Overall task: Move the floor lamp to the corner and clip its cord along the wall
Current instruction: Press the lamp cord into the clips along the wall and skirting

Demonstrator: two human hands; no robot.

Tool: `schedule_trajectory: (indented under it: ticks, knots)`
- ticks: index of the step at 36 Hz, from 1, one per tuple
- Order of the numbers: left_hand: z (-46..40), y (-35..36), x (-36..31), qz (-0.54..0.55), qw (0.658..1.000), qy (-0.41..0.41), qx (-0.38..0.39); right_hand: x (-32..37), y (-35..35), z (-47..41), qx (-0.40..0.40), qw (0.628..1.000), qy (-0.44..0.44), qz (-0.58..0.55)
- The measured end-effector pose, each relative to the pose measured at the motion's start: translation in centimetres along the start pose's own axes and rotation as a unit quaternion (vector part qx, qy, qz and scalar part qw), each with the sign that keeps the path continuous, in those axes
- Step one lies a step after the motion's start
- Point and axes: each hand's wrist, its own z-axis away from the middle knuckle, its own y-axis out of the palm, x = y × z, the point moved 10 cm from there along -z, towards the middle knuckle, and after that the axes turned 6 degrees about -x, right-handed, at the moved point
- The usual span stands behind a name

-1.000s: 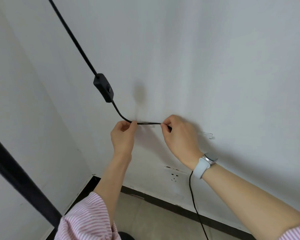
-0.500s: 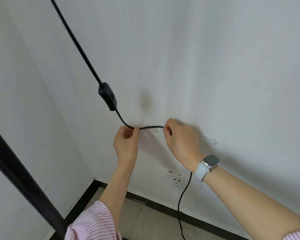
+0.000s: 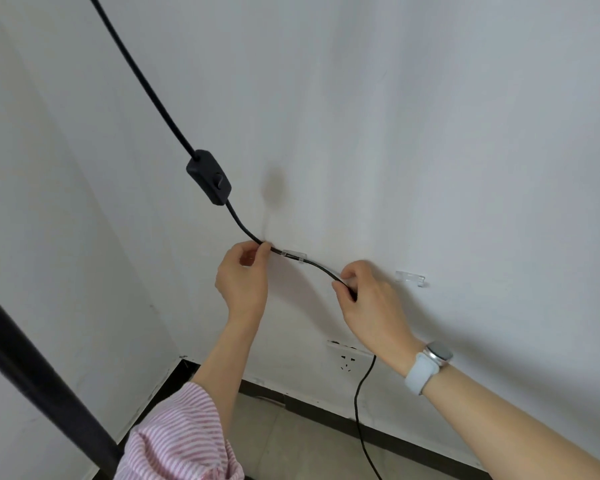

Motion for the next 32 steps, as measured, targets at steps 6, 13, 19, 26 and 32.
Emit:
schedule_trajectory:
  ticks: [6, 13, 19, 26, 32]
  knots:
    - [0.4, -0.7, 0.7, -0.003, 0.997, -0.069, -0.031, -2.4, -1.8, 1.2, -0.005, 1.000, 0.028, -0.004]
    - [4.1, -1.2, -1.0, -0.065, 0.996, 0.063, -0.025, -0.2, -2.7, 0.3, -0.037, 0.998, -0.025, 0.033]
    - [8.7, 1.8, -5.1, -0.259, 0.871, 0.416, 0.012, -0.1, -1.4, 0.6, 0.018, 0.999, -0.025, 0.028]
    - [11.6, 4.1, -7.3, -0.278, 0.743, 0.609, 0.020, -0.6, -1.4, 1.0, 0.030, 0.999, -0.010, 0.001]
    - [10.5, 4.7, -7.7, -0.309, 0.736, 0.602, 0.007, -3.5, -2.0, 2.8, 0.081, 0.996, 0.040, -0.002]
